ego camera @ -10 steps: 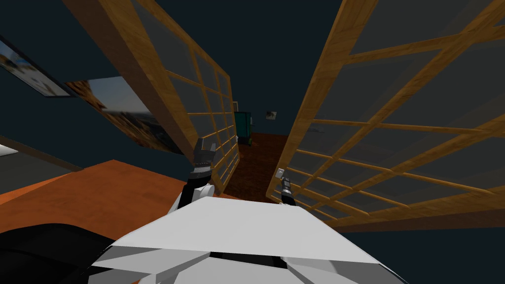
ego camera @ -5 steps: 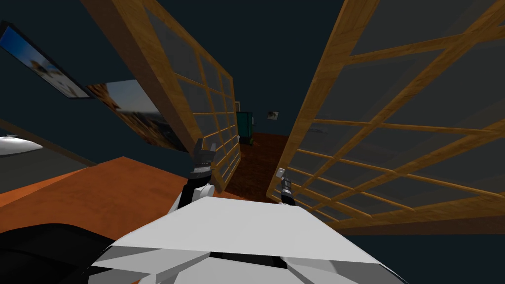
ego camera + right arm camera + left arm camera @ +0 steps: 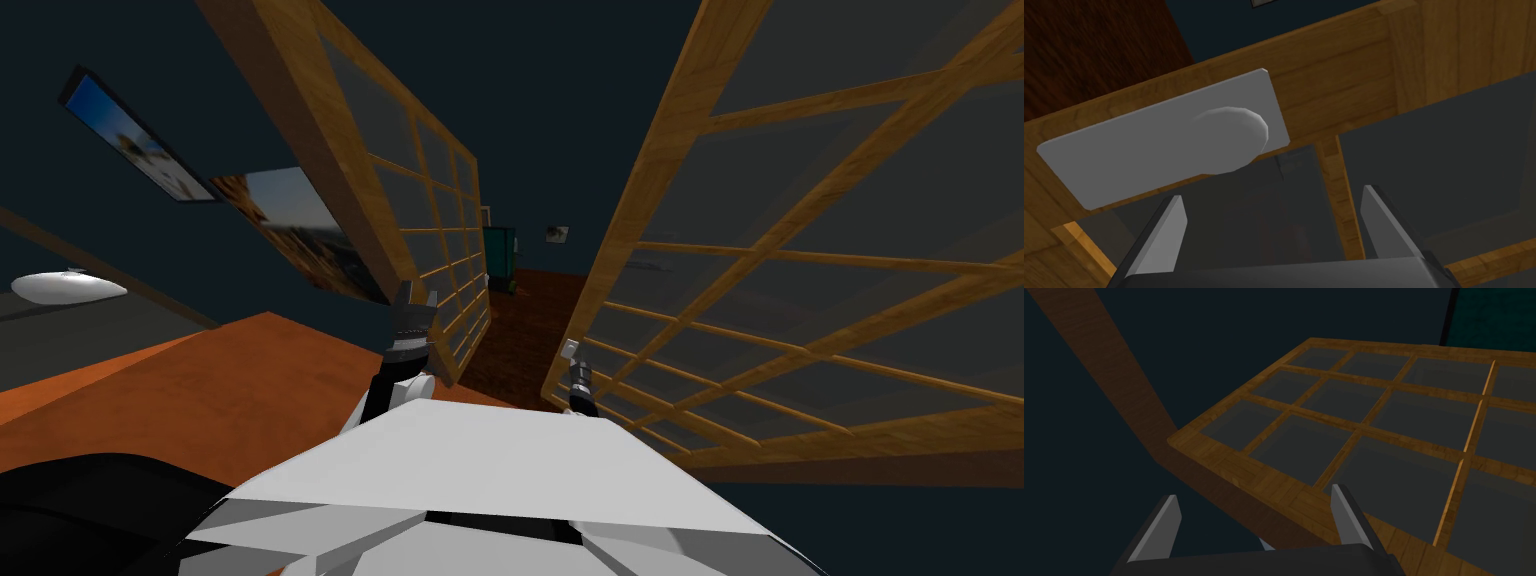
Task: Push the door open
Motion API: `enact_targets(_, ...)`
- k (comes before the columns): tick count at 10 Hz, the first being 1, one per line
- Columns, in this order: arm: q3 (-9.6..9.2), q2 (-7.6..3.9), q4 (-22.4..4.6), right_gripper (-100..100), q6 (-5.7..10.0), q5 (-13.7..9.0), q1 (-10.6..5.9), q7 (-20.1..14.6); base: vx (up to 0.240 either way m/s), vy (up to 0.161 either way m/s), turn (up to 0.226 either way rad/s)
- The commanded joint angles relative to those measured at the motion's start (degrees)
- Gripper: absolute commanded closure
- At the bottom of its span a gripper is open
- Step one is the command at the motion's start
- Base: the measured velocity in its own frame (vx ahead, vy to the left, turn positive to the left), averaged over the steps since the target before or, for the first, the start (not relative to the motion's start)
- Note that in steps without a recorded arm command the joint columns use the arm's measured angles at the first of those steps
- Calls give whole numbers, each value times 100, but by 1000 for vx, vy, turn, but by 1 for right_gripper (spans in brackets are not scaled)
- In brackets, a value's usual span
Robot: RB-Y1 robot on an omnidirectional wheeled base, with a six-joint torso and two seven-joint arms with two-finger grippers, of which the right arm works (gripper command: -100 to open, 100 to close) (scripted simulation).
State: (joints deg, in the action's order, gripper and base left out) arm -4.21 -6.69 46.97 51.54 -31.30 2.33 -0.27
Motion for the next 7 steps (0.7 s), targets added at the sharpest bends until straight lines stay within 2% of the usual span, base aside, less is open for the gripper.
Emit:
enact_targets(1, 8, 14, 3, -100, 5, -33, -2, -218, -39, -4, 30)
enact_targets(7, 59, 117, 9, -100, 54, -249, -9, -1137, -38, -5, 58)
